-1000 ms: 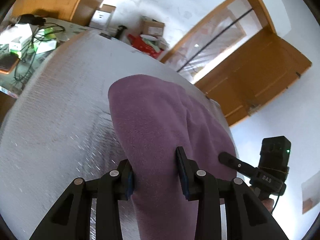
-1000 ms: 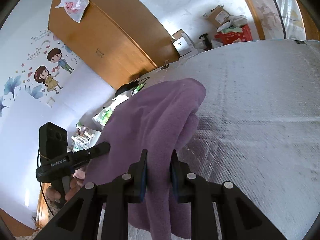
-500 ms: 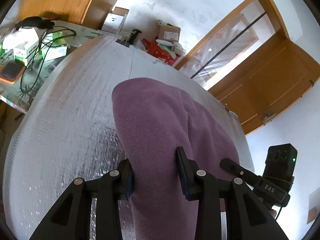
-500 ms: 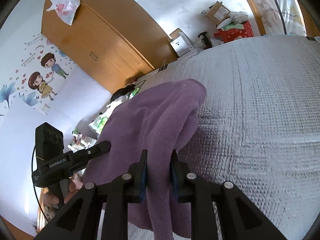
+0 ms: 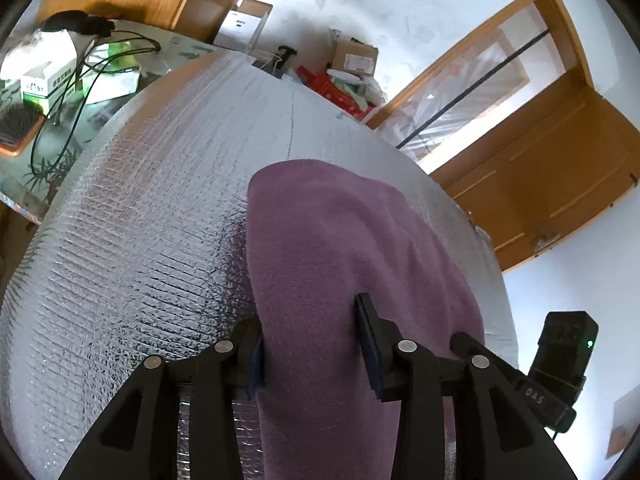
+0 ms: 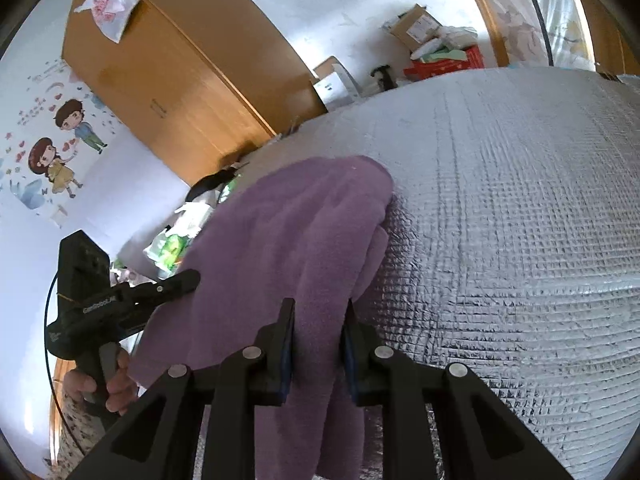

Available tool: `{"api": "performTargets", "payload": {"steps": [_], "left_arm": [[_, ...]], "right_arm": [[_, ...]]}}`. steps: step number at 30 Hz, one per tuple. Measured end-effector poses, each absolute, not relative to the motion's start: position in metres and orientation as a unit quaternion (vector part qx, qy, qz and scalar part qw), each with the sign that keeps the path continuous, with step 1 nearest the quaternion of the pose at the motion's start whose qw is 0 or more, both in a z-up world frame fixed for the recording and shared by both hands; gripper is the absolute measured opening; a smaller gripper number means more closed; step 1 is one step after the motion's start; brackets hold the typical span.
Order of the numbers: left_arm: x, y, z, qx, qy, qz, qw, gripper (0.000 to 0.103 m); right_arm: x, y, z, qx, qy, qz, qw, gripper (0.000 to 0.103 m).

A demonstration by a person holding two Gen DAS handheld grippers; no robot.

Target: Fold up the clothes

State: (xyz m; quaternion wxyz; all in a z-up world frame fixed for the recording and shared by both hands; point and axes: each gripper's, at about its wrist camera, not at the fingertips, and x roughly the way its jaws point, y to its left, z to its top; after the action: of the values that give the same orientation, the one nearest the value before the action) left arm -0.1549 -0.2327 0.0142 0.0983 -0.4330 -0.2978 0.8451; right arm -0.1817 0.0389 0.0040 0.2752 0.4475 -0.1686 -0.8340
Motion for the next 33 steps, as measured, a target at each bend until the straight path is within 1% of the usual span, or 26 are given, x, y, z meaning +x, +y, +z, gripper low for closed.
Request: {"api": "performTargets", "payload": {"steps": [3,7,10,11,17,19,21,24,29,33], "left_arm": [[-0.153,-0.234,0.012,-0.433,-0.299,0.845,0.100,0.046],[-0.150,-0.232,0.012,-0.431,-0.296,0.847,0.096,0.047],[-0.145,-0.230,0.015,-0.429,-0.290,0.851,0.088,0.047],[-0.142,-0.229,0.018,-0.429,-0.285,0.853,0.082,0.047],[-0.119,-0.218,0.040,-0.411,-0.233,0.880,0.041,0.045],[-0.109,-0.212,0.046,-0.405,-0.207,0.890,0.019,0.045],[-0.097,-0.200,0.051,-0.405,-0.164,0.899,-0.011,0.045],[-0.080,-0.185,0.054,-0.395,-0.152,0.906,0.003,0.045],[-0.051,-0.165,0.050,-0.376,-0.146,0.915,-0.029,0.045],[-0.035,-0.151,0.043,-0.370,-0.132,0.918,-0.050,0.045]], "right_arm": [[-0.183,0.039,0.001,0.450,-0.164,-0.835,0.269,0.024],[-0.183,0.038,0.000,0.451,-0.139,-0.843,0.259,0.030],[-0.183,0.039,-0.001,0.454,-0.136,-0.844,0.251,0.037],[-0.182,0.040,0.000,0.455,-0.135,-0.845,0.246,0.040],[-0.162,0.030,0.020,0.431,-0.051,-0.876,0.211,0.041],[-0.153,0.029,0.026,0.422,-0.042,-0.883,0.201,0.041],[-0.144,0.029,0.032,0.414,-0.038,-0.889,0.194,0.041],[-0.126,0.025,0.039,0.398,-0.016,-0.898,0.186,0.041],[-0.092,0.014,0.040,0.389,0.024,-0.904,0.178,0.041],[-0.066,0.008,0.033,0.393,0.033,-0.902,0.174,0.042]]}}
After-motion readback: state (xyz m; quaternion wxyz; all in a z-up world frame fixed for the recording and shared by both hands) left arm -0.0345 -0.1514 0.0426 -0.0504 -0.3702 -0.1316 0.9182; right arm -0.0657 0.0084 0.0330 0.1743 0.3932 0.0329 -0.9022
